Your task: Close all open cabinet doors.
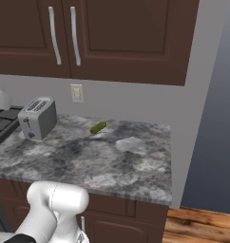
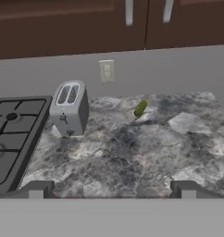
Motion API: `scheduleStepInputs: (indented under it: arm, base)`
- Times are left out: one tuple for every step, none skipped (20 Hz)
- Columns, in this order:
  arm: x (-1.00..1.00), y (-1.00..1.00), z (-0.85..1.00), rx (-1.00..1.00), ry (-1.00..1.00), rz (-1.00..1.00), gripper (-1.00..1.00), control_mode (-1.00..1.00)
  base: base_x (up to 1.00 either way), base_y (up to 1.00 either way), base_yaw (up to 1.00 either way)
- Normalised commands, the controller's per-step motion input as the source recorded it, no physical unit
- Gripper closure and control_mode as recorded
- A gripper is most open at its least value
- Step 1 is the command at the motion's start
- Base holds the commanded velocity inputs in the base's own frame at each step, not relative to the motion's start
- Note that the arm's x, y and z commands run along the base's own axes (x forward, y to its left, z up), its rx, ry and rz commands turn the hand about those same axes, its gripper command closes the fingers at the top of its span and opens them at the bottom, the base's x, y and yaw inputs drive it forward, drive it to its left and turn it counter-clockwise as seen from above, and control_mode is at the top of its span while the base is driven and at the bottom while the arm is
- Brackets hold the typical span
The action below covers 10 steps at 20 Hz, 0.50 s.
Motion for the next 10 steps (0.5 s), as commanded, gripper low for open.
scheduleStepInputs:
  arm:
    - [-0.38, -0.07, 0.02, -0.05, 0.0, 0.0, -1.0, -1.0]
    - [-0.37, -0.06, 0.02, -0.05, 0.0, 0.0, -1.0, -1.0]
    - [-0.35, -0.04, 0.01, -0.05, 0.0, 0.0, -1.0, -1.0]
    - [-0.35, -0.04, 0.0, -0.03, 0.0, 0.0, -1.0, -1.0]
    - [-0.35, -0.08, 0.0, -0.03, 0.0, 0.0, -1.0, -1.0]
    - [-0.34, -0.07, 0.0, -0.01, 0.0, 0.0, -1.0, -1.0]
    - [-0.35, -0.02, 0.0, -0.03, 0.0, 0.0, -1.0, -1.0]
    - [-0.31, -0.01, 0.0, -0.04, 0.0, 0.0, -1.0, -1.0]
    - [-0.24, -0.03, 0.0, -0.03, 0.0, 0.0, -1.0, -1.0]
    - [-0.24, -0.1, 0.0, 0.0, 0.0, 0.0, -1.0, -1.0]
  base:
    - [0.0, 0.0, 0.0]
    - [0.0, 0.0, 0.0]
    - [0.0, 0.0, 0.0]
    - [0.0, 0.0, 0.0]
    - [0.0, 0.0, 0.0]
    - [0.0, 0.0, 0.0]
    - [0.0, 0.0, 0.0]
    - [0.0, 0.0, 0.0]
    - [0.0, 0.0, 0.0]
    - [0.0, 0.0, 0.0]
